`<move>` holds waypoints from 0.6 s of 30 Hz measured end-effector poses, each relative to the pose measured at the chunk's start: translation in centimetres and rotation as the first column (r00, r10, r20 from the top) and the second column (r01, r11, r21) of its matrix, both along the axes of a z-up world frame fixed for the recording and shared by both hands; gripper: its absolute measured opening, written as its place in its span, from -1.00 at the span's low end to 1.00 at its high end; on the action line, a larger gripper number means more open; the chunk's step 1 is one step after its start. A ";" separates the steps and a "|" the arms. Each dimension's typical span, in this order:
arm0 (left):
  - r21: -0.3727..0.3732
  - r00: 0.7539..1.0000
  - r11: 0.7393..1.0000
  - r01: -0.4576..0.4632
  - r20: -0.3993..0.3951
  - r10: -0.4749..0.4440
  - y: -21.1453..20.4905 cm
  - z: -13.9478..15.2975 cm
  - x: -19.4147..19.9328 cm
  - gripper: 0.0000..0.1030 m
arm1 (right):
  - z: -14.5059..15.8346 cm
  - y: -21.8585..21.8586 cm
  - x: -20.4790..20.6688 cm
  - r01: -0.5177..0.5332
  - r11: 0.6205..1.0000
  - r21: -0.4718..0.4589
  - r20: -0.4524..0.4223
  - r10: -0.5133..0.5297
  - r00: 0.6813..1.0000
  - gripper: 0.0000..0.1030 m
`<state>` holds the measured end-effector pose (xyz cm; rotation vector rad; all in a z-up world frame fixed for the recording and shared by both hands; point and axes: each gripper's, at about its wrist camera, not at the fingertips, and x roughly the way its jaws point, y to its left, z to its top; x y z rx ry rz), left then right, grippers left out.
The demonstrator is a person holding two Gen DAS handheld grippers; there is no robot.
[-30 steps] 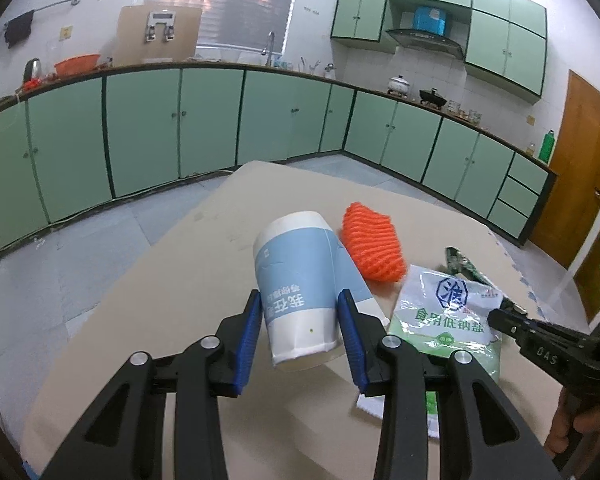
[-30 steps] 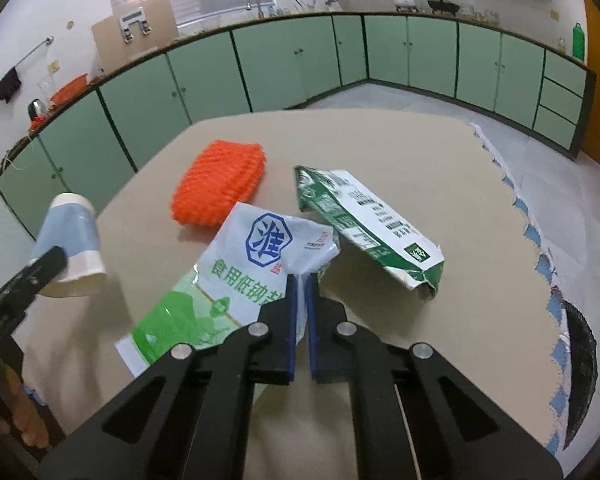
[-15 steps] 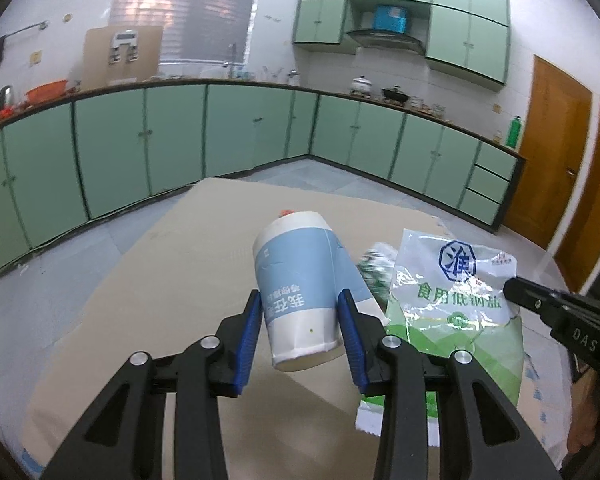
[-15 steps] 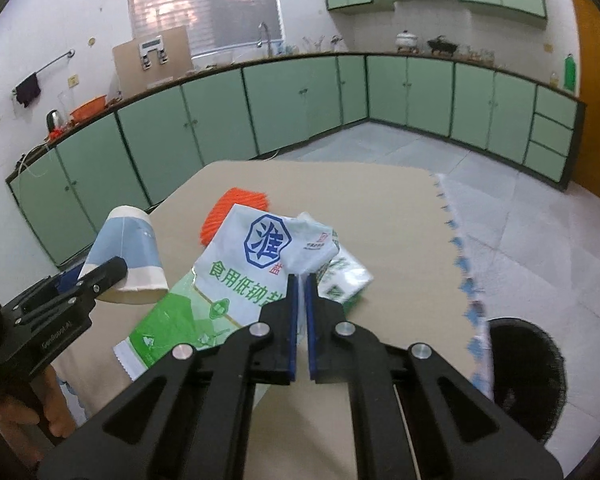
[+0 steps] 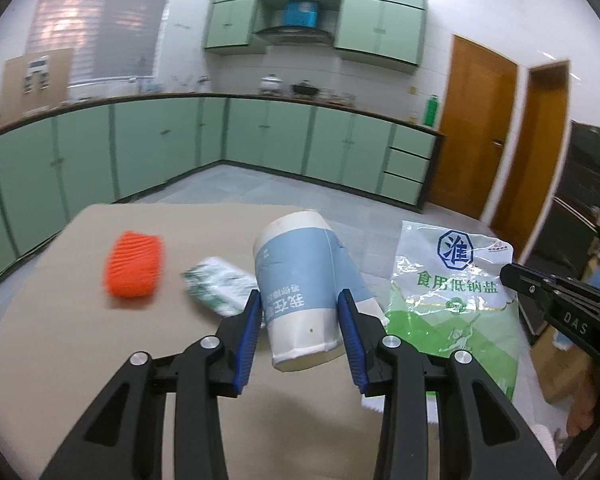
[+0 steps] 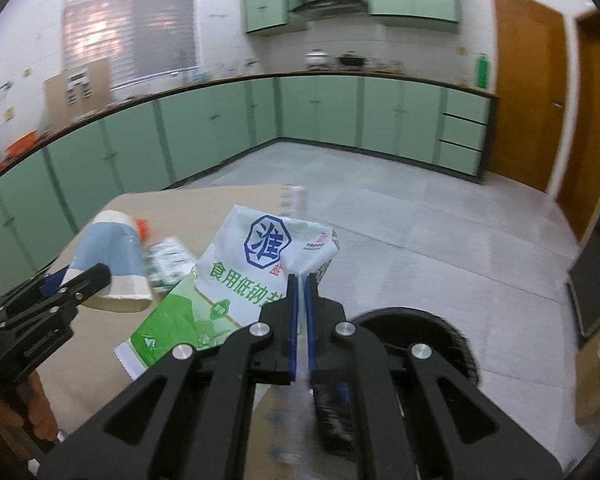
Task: Collect trash
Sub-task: 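Carry the paper cup and salt bag over the black bin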
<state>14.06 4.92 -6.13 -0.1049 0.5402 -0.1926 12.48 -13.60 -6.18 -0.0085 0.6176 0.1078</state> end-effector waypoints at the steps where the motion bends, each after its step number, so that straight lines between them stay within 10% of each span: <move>1: -0.002 1.000 1.000 0.016 0.001 -0.016 -0.8 -0.1 0.1 -0.25 | -0.1 -1.4 -0.1 0.030 1.000 -0.005 0.002 -0.030 1.000 -0.94; 18: 0.014 0.960 0.963 0.270 -0.075 -0.268 -17.6 -4.7 6.6 -0.25 | -8.2 -16.2 2.4 0.320 0.946 -0.046 -0.063 -0.323 0.944 -0.94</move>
